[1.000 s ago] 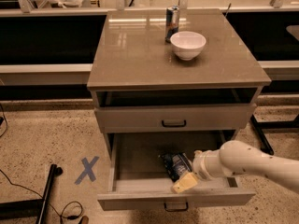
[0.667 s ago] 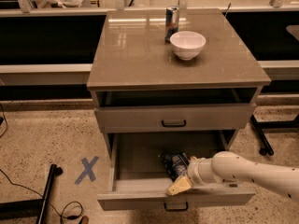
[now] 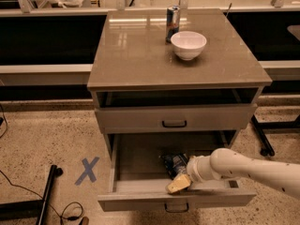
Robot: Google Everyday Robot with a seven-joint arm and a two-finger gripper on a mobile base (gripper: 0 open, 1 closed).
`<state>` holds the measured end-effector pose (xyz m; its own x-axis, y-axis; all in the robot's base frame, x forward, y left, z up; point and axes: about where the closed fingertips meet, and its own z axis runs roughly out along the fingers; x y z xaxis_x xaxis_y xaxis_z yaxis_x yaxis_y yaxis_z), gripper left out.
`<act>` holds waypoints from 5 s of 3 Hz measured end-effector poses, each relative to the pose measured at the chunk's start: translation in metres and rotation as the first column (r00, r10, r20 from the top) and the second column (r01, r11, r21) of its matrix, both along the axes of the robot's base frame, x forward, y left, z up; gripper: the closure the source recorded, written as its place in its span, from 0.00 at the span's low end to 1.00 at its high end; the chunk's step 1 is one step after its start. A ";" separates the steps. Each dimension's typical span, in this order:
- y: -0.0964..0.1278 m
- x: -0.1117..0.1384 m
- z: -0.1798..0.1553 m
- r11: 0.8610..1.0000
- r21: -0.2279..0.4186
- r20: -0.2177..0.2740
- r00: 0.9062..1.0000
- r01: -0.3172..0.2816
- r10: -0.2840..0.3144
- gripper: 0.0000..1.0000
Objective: Pick blue chip bag from middle drawer and place on counter
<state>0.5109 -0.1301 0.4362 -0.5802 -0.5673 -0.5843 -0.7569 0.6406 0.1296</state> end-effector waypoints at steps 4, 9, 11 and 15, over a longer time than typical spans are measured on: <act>-0.011 0.057 -0.032 1.000 0.016 -0.011 1.000 0.013 -0.013 0.38; 0.041 -0.011 0.230 0.654 0.522 0.429 0.831 -0.547 0.353 1.00; 0.071 -0.041 0.325 0.577 0.369 0.536 0.674 -0.729 0.508 1.00; 0.162 0.124 0.441 0.811 0.173 0.344 0.805 -0.560 0.483 1.00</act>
Offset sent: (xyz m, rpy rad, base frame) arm 0.0739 -0.0179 -0.0339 -0.0215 0.0431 -0.0431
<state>0.6348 0.0317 0.8777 -0.0358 -0.5465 -0.8367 -0.9934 0.1107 -0.0298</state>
